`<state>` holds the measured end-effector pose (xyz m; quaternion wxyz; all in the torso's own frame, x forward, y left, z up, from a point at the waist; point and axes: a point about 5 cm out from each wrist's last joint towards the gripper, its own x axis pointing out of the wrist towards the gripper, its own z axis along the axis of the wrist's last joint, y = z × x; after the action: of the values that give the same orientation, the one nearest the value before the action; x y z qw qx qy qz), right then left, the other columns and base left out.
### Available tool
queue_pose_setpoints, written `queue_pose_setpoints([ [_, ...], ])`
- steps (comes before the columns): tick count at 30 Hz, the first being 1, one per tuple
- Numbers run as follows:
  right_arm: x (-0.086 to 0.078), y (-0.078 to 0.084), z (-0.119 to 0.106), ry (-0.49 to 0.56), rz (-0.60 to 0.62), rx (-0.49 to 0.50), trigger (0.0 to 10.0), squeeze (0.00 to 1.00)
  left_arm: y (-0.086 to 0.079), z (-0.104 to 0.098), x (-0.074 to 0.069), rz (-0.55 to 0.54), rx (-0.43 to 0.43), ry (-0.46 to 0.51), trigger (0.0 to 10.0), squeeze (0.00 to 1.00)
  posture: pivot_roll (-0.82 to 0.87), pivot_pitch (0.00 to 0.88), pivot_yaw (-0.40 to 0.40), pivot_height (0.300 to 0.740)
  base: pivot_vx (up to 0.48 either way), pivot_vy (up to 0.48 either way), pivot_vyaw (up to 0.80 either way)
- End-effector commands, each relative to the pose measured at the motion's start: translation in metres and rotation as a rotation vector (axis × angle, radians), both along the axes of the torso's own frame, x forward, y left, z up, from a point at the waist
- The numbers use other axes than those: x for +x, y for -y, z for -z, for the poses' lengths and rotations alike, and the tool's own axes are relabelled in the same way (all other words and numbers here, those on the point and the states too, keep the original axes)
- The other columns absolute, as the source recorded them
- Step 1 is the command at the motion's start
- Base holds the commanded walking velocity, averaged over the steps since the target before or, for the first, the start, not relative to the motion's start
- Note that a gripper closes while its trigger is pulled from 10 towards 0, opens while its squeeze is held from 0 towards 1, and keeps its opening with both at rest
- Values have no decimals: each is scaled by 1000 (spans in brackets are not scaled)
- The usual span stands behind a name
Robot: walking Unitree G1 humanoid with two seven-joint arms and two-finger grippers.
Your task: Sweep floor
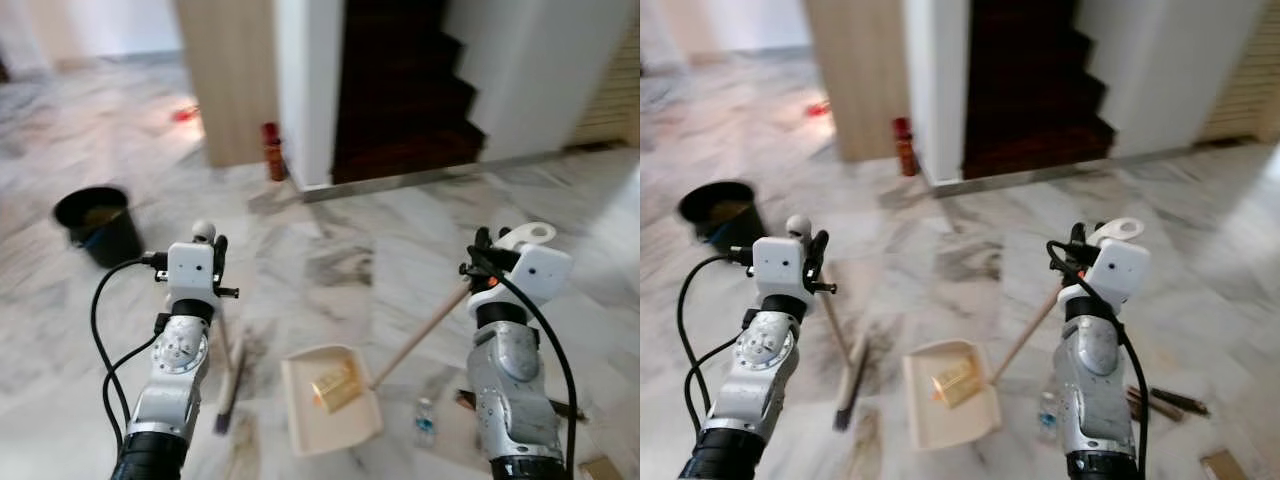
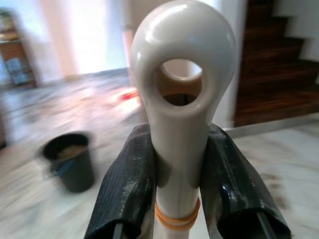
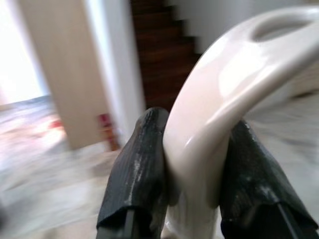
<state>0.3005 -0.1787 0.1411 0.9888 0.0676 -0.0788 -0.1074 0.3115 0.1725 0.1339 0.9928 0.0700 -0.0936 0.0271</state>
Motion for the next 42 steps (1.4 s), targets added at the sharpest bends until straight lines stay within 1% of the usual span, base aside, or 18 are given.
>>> queue_pose_setpoints([
  [1, 1, -4, -16, 74, -19, 19, 10000, 0, -3, -16, 1, -9, 29, 68, 10000, 0, -20, 0, -28, 740, 0, 375, 513],
  [3, 2, -4, -16, 74, -20, 19, 10000, 0, -3, -16, 1, -9, 29, 67, 10000, 0, -20, 0, -28, 740, 0, 379, 444],
  [9, 1, -2, -15, 71, -12, 28, 10000, 0, -4, -16, 2, -13, 31, 64, 10000, 0, -20, 0, -28, 740, 0, 375, 0],
  [23, 0, -4, -16, 72, -17, 38, 10000, 0, -6, -16, 1, -20, 36, 60, 10000, 0, -16, 0, -25, 740, 0, 375, 0],
  [42, 1, -5, -16, 70, -22, 30, 10000, 0, -6, -16, 1, -22, 35, 58, 10000, 0, -15, 0, -28, 740, 0, 377, 0],
])
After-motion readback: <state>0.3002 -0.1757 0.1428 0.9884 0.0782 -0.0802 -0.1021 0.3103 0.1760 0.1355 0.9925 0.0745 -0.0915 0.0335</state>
